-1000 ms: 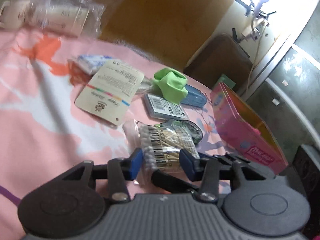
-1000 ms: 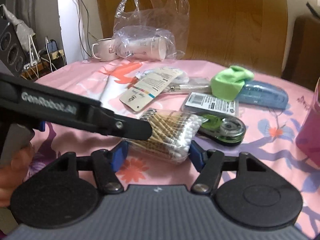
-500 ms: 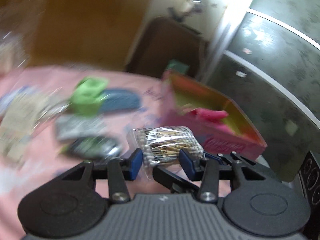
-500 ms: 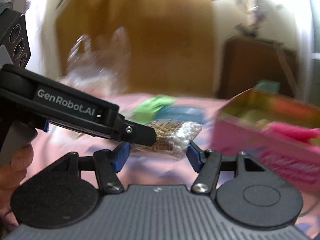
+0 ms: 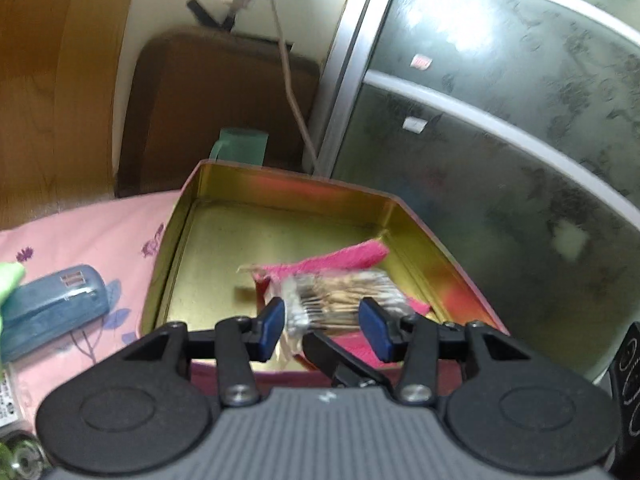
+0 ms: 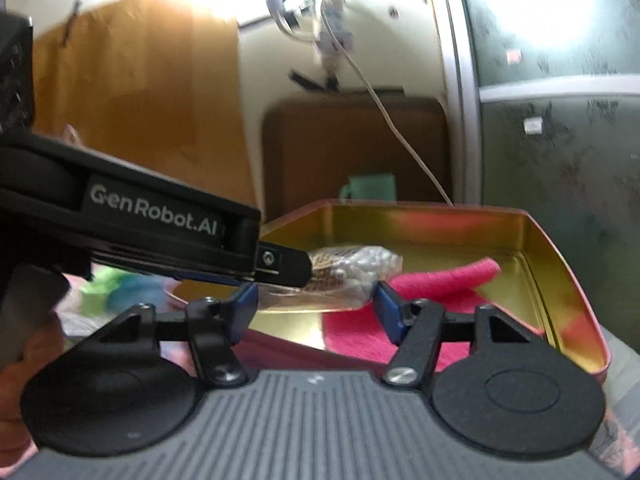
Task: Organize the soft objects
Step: 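Open the left tool to drop the swab bag into the tin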
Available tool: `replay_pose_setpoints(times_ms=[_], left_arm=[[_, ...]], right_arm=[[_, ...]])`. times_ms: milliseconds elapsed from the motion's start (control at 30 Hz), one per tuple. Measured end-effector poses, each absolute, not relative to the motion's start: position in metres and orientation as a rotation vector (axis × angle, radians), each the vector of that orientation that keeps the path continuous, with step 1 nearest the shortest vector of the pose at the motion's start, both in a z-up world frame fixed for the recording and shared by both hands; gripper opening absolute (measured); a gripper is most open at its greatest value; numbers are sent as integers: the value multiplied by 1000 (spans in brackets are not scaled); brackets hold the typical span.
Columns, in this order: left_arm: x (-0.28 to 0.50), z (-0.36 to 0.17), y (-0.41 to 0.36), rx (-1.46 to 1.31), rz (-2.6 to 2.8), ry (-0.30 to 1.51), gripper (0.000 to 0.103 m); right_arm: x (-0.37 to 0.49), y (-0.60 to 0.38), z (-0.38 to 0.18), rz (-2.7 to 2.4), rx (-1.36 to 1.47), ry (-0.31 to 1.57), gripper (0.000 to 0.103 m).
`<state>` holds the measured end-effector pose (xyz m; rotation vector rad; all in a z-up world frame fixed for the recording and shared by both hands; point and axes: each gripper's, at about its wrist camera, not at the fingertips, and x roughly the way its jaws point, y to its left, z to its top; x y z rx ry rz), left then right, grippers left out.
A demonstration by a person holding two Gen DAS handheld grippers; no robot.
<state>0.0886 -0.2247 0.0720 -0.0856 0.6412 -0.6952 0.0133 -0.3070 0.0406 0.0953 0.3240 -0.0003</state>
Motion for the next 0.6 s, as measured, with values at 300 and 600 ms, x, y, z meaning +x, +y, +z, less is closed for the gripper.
replay_pose_setpoints(times_ms=[300, 600], left_arm=[[73, 79, -153, -181, -604, 592, 41], [20, 44, -2, -256, -334, 632, 41]], right_arm=[[-15, -306, 36, -60, 165, 233, 81], [-19, -229, 38, 277, 65, 310, 49]])
